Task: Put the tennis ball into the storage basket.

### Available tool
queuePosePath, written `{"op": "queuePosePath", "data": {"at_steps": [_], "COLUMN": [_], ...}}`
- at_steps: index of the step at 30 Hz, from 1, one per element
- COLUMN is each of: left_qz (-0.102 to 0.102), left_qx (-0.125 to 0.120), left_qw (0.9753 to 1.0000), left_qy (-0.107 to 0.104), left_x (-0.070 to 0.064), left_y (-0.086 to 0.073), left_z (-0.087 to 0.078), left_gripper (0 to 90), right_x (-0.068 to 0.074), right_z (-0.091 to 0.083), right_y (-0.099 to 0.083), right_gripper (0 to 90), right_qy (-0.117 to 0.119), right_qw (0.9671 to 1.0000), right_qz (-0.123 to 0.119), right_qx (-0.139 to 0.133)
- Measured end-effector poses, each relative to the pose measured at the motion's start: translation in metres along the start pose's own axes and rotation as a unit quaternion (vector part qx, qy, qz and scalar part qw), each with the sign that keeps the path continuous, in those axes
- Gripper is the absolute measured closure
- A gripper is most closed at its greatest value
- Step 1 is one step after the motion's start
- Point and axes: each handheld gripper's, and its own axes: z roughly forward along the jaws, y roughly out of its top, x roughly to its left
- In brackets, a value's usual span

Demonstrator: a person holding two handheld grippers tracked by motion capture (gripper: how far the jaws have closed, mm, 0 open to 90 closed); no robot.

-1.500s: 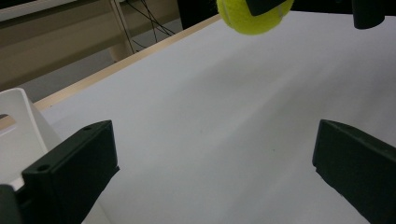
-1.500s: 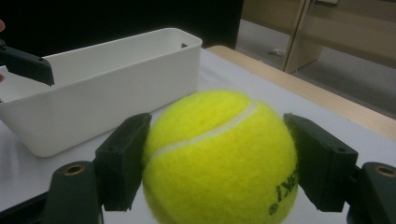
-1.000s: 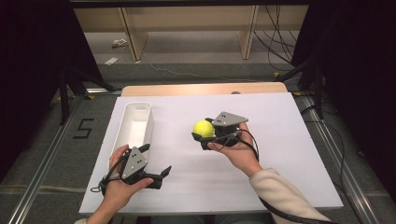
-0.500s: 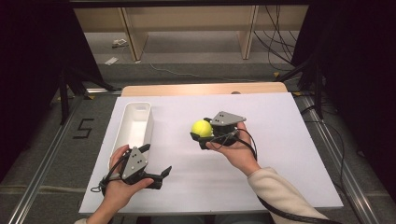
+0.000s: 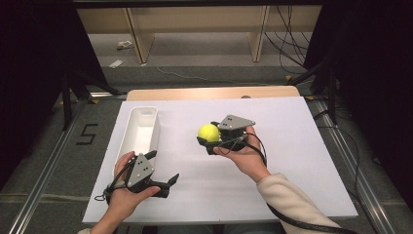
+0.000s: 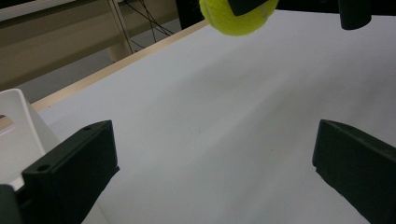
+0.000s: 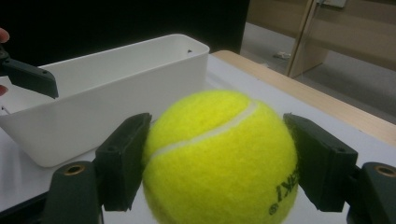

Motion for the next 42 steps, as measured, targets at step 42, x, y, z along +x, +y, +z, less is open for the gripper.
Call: {"op": "queuePosePath", "data": {"at_steps": [42], "left_qz": [-0.008], "left_qx": [0.003], "left_qw": [1.0000], "left_qy": [-0.003], "left_x": [-0.001], "left_y": [0.000], "left_z": [0.000], "left_gripper": [0.0], "right_x": [0.007], "right_z": [0.014], "right_y": [0.008], "right_gripper": [27.2], "right_qy": [0.019], "right_qw": [0.9998], "right_qz": [0.002], "right_qx": [-0.005]}}
